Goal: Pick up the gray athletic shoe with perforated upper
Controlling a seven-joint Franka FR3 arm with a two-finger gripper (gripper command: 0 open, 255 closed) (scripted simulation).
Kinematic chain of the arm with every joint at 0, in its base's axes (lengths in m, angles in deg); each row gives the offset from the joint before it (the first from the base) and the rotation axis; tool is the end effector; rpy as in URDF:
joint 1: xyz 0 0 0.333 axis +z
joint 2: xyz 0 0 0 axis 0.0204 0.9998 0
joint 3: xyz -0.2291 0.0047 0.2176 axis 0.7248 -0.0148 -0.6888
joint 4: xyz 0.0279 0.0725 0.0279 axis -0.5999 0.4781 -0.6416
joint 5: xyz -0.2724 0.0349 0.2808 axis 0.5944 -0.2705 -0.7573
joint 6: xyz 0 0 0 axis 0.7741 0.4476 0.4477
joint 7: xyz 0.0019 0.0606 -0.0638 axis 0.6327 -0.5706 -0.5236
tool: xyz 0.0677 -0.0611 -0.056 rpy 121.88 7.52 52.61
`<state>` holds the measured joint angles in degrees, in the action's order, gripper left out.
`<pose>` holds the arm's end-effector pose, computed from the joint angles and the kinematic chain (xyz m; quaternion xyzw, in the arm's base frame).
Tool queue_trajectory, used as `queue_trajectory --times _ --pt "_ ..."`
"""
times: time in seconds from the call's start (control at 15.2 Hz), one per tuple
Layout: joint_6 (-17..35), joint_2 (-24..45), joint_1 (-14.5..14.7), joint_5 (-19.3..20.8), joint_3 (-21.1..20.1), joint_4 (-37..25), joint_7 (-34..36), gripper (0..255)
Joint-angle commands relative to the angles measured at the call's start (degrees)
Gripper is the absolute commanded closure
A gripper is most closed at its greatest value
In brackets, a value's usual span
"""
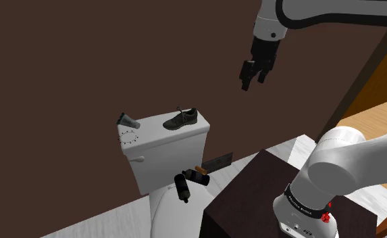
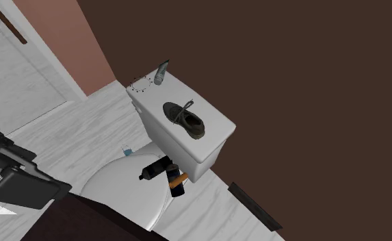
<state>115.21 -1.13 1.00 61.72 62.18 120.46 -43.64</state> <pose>0.3000 -0.0081 0.5892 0.9976 -0.0509 0.0309 0.0359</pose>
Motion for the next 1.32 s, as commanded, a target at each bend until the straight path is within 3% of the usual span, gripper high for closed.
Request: queue_trajectory --times 0.0,0.59,1.25 --pt "0.0 0.0 0.0 0.0 0.0 0.0 0.0 0" --pt "17.58 15.92 0.12 -0.16 1.79 0.12 -0.82 0" --pt "32.65 37.09 0.6 -1.89 3.32 -7.66 -2.72 0"
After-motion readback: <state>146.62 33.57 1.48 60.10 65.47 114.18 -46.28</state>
